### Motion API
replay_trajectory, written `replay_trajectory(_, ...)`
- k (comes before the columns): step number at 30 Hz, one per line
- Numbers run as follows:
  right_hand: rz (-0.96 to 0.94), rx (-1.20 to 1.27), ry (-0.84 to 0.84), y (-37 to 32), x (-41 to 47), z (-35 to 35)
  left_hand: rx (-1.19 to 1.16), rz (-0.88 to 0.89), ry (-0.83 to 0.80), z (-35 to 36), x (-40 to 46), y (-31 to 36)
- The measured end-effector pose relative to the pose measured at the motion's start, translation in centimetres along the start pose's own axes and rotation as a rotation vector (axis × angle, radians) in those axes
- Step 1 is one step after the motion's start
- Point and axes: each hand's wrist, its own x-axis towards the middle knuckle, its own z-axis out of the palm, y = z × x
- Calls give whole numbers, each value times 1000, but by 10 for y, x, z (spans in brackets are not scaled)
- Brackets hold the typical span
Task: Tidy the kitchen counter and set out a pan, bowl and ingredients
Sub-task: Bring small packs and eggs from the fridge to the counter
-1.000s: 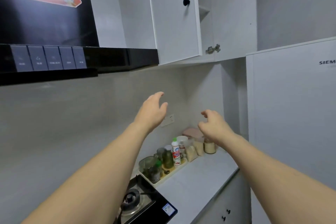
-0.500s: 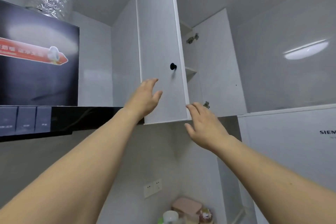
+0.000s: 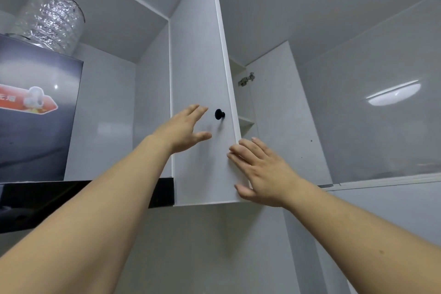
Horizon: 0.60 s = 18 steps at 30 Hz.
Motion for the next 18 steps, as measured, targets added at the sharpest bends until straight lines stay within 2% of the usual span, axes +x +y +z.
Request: replay_trajectory(18, -62, 35, 217, 47, 1, 69, 65, 58, 3, 65, 56, -14)
